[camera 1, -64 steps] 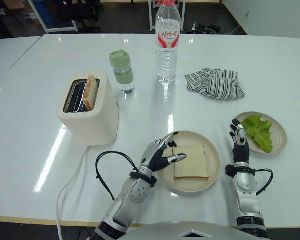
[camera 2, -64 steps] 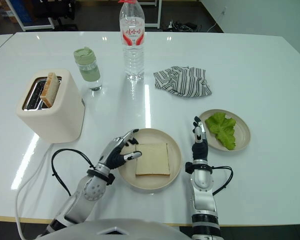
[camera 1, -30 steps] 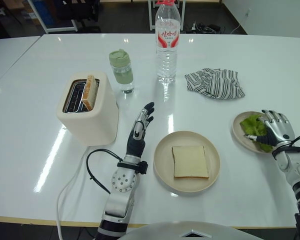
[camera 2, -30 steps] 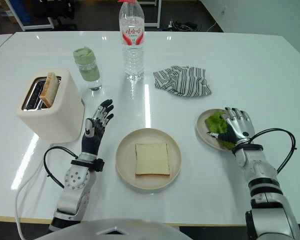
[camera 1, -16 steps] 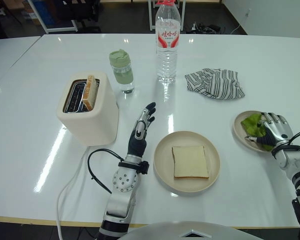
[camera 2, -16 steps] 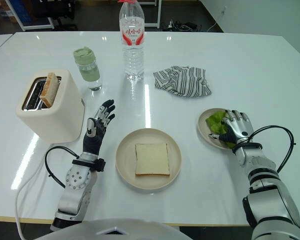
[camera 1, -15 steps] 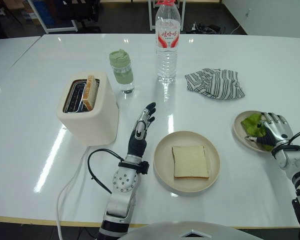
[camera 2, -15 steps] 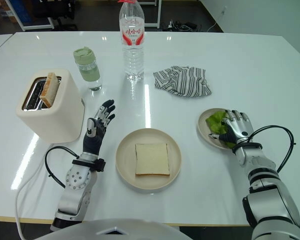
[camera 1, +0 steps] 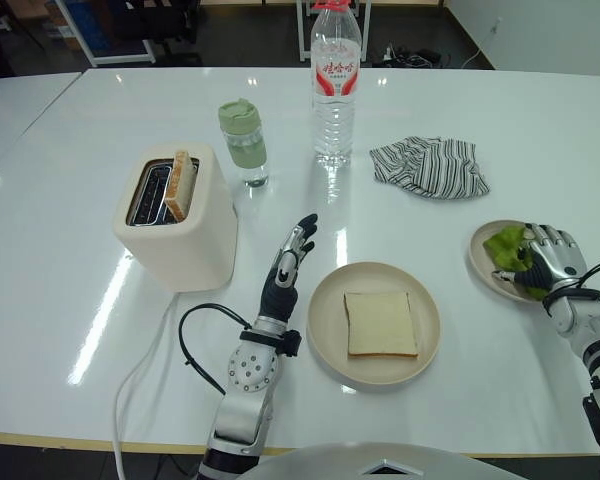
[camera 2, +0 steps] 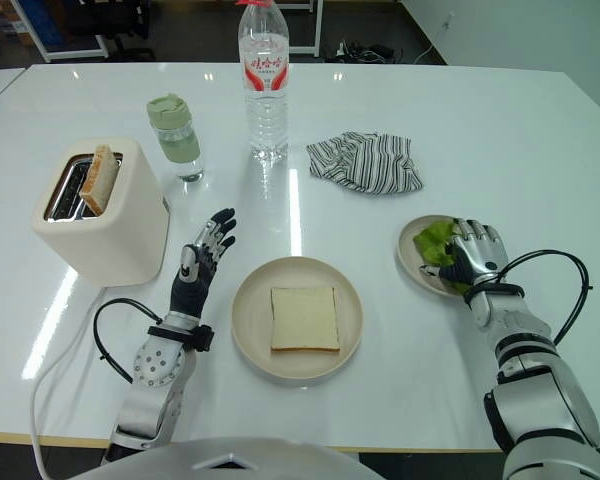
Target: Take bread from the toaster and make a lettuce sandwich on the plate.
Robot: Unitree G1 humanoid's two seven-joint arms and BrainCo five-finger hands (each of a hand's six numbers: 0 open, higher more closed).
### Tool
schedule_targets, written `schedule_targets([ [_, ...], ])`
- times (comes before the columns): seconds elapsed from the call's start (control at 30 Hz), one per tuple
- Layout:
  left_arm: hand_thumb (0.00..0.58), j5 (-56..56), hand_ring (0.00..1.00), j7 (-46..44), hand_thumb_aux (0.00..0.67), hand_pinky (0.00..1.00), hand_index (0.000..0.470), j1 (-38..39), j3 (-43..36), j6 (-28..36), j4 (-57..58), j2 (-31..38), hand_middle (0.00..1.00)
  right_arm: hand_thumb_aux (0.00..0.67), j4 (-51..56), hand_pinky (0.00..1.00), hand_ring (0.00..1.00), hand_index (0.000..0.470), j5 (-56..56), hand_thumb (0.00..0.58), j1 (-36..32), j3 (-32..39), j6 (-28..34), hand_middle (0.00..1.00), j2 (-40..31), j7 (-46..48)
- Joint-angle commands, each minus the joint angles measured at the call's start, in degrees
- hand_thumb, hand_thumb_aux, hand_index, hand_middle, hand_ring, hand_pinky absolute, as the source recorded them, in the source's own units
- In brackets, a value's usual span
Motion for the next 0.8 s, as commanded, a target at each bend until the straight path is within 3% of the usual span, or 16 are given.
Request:
schedule_targets([
  [0.03,0.000,0.89,0.00,-0.17,0.000,0.00,0.000,0.47,-0.31,0.46,0.07,-0.04,0.00,0.000,-7.70,0.00,0.00,0.000,5.07,0.000,3.61,-3.30,-3.03,0.00,-2.23,0.70],
  [0.23,0.000,1.18,0.00,-0.03,0.000,0.00,0.000,0.44,-0.33,0.52,0.40,-0.31,0.00,0.000,-17.51,0.00,0.00,0.000,12.43,0.000,8.95,-9.20,-4.57,0.00,-3.55,5.09],
  [0.4,0.000,1.41,0.00,-0.06,0.000,0.00,0.000,0.32,-0.60,0.52,0.75,-0.55,0.00,0.000,-8.90,0.00,0.00,0.000,8.46,0.000,5.79,-5.84,-0.97,0.00,-3.27,5.36],
  [0.67,0.000,1.49,0.00,-0.36,0.000,0.00,0.000,0.75,-0.89,0.88,0.38,-0.53,0.00,0.000,1.52,0.00,0.00,0.000,5.87,0.000,0.88,-1.14,-0.21,0.00,-0.03,4.11],
  [0.73,0.000,1.50,0.00,-0.39,0.000,0.00,0.000,0.82,-0.85,0.96,0.30,-0.49,0.00,0.068,2.62,0.00,0.00,0.048,5.65,0.112,0.00,-0.29,-0.10,0.00,0.33,3.99],
  [0.77,0.000,1.51,0.00,-0.38,0.000,0.00,0.000,0.87,-0.85,0.98,0.28,-0.50,0.00,0.171,3.18,0.00,0.00,0.120,5.66,0.258,-0.44,0.07,-0.04,0.00,0.54,3.98],
  [0.8,0.000,1.52,0.00,-0.38,0.000,0.00,0.000,0.91,-0.85,0.98,0.27,-0.51,0.00,0.260,3.84,0.00,0.00,0.182,5.71,0.363,-0.94,0.39,0.03,0.00,0.77,3.99],
])
